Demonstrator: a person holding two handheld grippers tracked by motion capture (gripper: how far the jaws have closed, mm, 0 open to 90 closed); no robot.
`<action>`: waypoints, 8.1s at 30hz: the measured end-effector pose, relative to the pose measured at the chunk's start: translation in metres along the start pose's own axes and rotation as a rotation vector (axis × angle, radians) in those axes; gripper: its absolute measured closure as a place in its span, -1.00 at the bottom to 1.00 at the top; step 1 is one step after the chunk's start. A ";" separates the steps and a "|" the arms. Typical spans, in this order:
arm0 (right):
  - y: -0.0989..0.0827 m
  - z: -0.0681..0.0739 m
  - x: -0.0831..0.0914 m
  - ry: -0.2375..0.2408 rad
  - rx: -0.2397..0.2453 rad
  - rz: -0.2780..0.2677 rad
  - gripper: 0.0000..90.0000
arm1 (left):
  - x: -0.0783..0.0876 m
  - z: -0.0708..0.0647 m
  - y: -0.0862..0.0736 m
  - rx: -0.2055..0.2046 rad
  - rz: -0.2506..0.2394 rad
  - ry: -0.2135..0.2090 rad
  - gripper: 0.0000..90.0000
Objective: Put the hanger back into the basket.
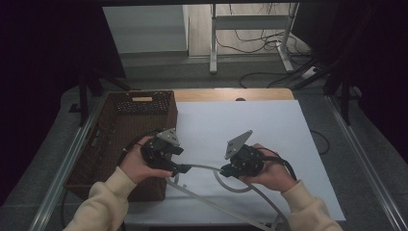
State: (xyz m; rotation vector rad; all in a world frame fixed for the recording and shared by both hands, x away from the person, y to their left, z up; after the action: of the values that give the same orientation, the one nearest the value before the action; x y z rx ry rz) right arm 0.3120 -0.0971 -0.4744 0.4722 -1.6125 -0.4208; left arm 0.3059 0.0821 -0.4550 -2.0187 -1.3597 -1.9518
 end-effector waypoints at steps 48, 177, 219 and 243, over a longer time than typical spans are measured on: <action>0.012 -0.024 0.063 -0.175 -0.191 -0.352 -0.29 | 0.020 -0.013 -0.006 -0.076 -0.072 -0.108 0.80; -0.135 -0.037 0.070 -0.292 -0.520 -0.311 -0.40 | 0.138 0.156 -0.170 0.707 -0.650 0.385 0.80; -0.136 -0.041 0.065 -0.287 -0.519 -0.314 -0.43 | 0.114 0.121 -0.149 0.542 -0.512 0.294 -0.40; -0.148 -0.017 0.076 -0.439 -0.571 -0.328 -0.58 | 0.047 0.033 -0.086 0.296 -0.411 0.131 -0.46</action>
State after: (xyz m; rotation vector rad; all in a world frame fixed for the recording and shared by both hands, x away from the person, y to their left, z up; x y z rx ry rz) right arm 0.3314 -0.2631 -0.4877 0.2077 -1.7323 -1.2616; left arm 0.2753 0.1800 -0.4694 -1.5470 -2.0128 -1.8298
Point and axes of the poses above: each handheld gripper's, and its own axes: x roughly backward along the jaws, y roughly out of its top, z roughly to its left, the point moved 8 cm from there along -x, roughly forward along the jaws, and after that the axes turned 11 degrees about x, right-handed, at the moved point
